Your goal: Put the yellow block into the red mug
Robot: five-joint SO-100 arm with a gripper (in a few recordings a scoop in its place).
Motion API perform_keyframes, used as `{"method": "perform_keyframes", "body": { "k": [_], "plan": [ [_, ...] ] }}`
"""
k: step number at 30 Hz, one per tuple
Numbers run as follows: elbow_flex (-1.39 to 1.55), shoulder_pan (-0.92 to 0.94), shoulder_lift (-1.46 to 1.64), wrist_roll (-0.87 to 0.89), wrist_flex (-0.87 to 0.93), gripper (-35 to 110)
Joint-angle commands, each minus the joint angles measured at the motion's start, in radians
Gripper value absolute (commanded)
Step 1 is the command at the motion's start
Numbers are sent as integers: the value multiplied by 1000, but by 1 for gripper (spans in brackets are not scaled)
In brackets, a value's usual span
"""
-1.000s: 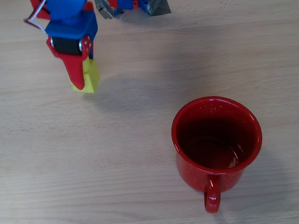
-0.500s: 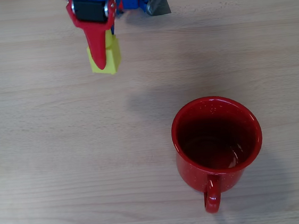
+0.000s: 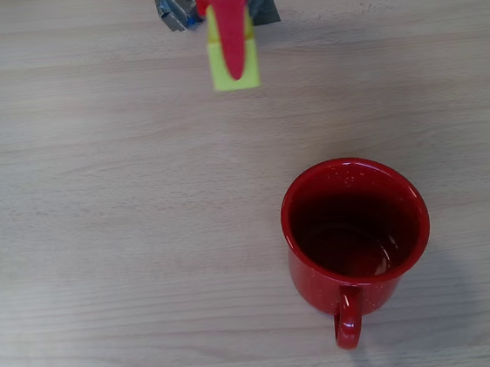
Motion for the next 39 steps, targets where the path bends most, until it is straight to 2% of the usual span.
{"method": "perform_keyframes", "body": {
  "k": [1, 7, 14, 24, 39],
  "plan": [
    [-110, -37, 101, 17, 8, 0],
    [-242, -144, 67, 40, 21, 0],
    [-472, -189, -118, 78, 23, 0],
    [-782, -150, -459, 81, -41, 0],
    [-988, -92, -756, 57, -109, 0]
  ]
}}
